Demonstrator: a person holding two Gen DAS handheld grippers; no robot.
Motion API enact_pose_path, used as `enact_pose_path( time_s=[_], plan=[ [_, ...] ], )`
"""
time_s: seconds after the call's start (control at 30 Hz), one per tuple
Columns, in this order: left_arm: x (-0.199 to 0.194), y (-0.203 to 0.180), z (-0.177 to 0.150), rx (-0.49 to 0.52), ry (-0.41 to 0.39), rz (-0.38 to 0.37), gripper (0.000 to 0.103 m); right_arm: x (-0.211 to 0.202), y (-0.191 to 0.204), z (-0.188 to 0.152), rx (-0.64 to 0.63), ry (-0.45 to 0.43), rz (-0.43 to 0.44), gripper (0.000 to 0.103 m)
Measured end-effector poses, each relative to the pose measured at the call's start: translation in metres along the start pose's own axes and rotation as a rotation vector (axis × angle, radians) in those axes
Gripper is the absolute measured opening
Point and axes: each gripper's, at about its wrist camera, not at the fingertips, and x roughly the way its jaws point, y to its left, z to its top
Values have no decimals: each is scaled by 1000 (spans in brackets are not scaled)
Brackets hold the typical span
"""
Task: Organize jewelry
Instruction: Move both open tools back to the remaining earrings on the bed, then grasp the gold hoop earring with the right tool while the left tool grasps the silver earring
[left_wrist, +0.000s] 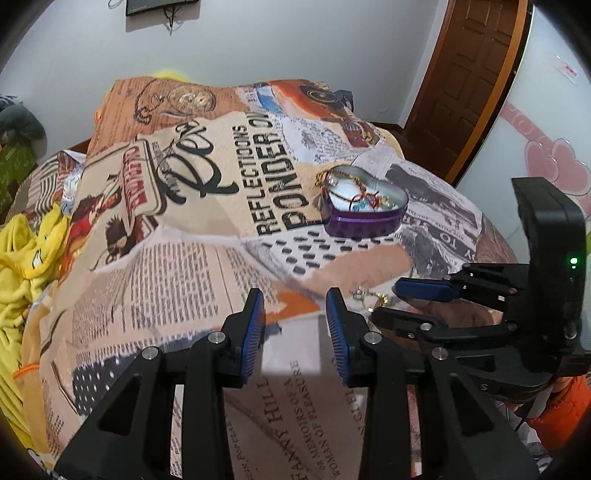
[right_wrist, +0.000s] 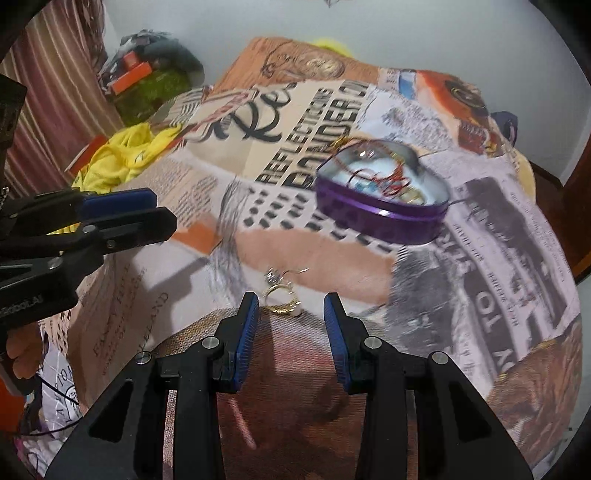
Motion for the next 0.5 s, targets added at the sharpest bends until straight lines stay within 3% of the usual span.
enact_pose_path(
  time_s=[0.37,0.47,0.5],
  plan=[
    [8,2,-6,-13,25,-13,34,10,3,-2,-9,-11,9,33],
    [10,0,-6,-8,30,-15,34,10,6,-4,-24,-20,9,18],
    [11,-2,-6,-5,31,-15,34,10,7,-4,-27,-21,10,17]
  ],
)
